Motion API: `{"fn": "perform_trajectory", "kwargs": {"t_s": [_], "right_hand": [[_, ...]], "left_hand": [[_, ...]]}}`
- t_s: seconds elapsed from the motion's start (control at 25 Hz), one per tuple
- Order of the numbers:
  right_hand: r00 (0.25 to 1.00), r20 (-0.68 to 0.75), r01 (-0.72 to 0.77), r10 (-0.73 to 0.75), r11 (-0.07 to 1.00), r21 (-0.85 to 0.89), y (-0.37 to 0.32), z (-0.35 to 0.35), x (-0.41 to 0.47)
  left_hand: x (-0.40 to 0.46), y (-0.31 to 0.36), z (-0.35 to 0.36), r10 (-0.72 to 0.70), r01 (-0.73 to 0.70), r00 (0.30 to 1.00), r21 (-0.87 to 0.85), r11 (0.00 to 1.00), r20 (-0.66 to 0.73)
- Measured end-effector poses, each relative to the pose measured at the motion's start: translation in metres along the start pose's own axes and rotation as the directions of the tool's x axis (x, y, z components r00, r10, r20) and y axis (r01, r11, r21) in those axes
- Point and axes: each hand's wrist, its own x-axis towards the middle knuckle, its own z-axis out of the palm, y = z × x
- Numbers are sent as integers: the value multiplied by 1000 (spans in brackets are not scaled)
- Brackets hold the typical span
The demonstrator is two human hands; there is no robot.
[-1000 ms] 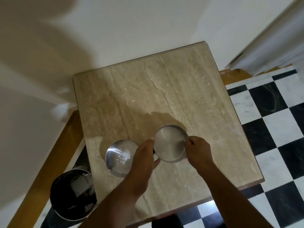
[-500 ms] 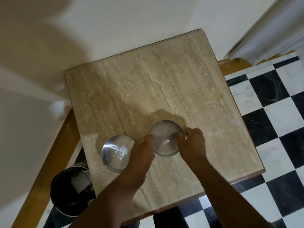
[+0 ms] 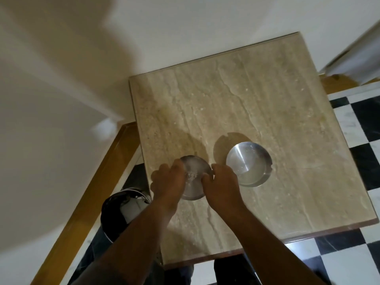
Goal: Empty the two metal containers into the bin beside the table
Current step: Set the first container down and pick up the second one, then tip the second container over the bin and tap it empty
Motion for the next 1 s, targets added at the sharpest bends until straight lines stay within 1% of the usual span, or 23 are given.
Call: {"fn": "perform_trajectory", "kwargs": {"t_s": [0.08,0.12,0.2,0.28,0.36,0.4,0.44,0.52,0.56,0.6,0.64,0.72,0.84,0.92,1.0], "right_hand": [[1000,2,0,1,997,-78,-6,9,0],[1000,8,-20,21,991,-133,-8,10,3],[997,66,-23,45,953,-302,-9,9,11],[990,139,57,11,879,-473,-12,9,16],[981,190,144,-45,820,-554,-18,17,13],[977,200,168,-70,829,-533,-20,22,10],[981,185,142,-61,875,-463,-23,28,9],[984,175,65,-21,966,-251,-30,41,6],[980,199,25,7,987,-160,-32,47,5],[966,256,-18,39,996,-83,-38,57,0],[946,318,-62,65,998,-20,-42,64,-6],[904,424,-96,52,992,84,-57,90,-21],[839,541,-192,52,960,206,-69,115,-34],[796,600,-260,77,939,224,-75,135,-39],[767,634,-288,99,936,202,-80,158,-43]], "left_hand": [[9,-14,-5,4,7,997,-140,990,81],[11,-18,-5,24,-7,994,-169,986,102],[9,-20,-7,57,-29,988,-198,980,140],[6,-23,-14,64,-20,985,-260,965,162],[7,-28,-25,23,25,989,-324,946,145],[10,-30,-31,-9,56,991,-353,934,132],[14,-35,-40,-42,84,992,-364,928,121],[19,-48,-66,-89,125,990,-388,913,109],[20,-53,-79,-105,145,988,-415,898,116],[23,-62,-95,-125,164,985,-449,878,115],[26,-69,-108,-135,169,985,-460,871,107],[36,-87,-141,-148,169,986,-462,871,81],[51,-107,-167,-168,173,984,-445,878,52],[62,-125,-182,-171,173,984,-455,873,45],[76,-148,-194,-178,187,982,-440,878,62]]}}
